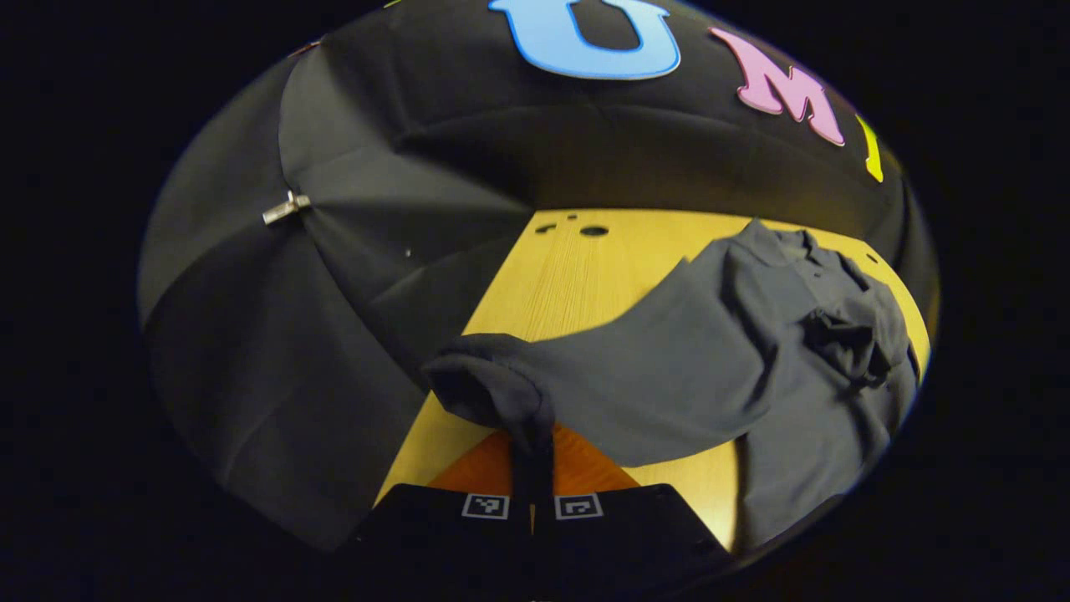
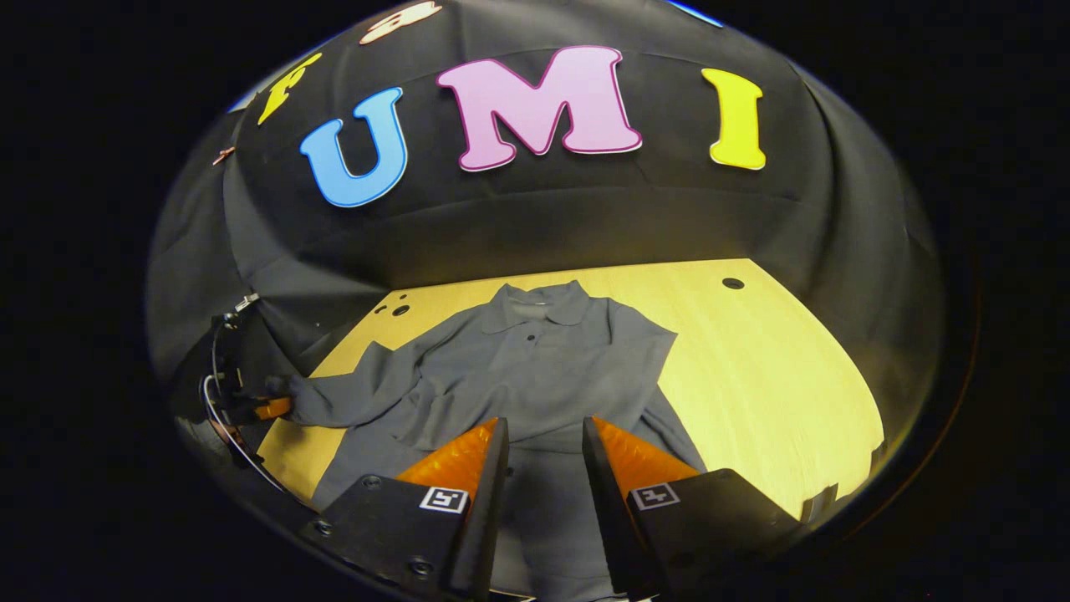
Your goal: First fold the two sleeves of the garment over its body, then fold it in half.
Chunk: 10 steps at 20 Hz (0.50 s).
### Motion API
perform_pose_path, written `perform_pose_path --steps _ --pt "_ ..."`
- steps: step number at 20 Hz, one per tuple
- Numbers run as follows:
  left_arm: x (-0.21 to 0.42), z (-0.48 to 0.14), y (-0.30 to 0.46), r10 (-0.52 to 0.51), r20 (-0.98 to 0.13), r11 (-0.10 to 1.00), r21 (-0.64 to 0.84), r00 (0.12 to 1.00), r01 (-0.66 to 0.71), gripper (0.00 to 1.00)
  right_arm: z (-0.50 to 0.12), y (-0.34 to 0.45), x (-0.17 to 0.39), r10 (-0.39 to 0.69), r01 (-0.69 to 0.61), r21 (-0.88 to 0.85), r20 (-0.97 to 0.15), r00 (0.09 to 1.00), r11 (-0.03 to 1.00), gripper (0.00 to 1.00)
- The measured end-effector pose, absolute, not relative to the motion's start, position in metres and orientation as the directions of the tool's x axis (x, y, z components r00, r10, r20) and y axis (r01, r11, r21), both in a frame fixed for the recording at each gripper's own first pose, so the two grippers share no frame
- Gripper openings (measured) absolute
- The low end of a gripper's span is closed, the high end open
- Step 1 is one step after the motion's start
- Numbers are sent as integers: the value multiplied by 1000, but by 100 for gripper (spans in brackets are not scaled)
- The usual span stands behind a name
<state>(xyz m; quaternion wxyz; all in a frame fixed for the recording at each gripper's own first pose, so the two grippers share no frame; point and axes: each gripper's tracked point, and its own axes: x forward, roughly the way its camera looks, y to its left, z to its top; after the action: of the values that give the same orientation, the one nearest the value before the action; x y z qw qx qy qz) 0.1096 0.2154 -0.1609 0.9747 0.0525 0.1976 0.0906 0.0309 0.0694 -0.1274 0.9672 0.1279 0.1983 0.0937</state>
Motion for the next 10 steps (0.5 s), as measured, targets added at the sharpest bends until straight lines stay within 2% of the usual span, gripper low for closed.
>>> perform_pose_path --steps 4,10 --pt "104 -101 145 114 -281 990 113 953 -86 5 -136 39 32 208 -107 280 -360 910 954 56" --pt "108 -53 14 -84 -231 987 112 969 112 5 -152 -10 25 164 -45 310 -368 915 950 56"
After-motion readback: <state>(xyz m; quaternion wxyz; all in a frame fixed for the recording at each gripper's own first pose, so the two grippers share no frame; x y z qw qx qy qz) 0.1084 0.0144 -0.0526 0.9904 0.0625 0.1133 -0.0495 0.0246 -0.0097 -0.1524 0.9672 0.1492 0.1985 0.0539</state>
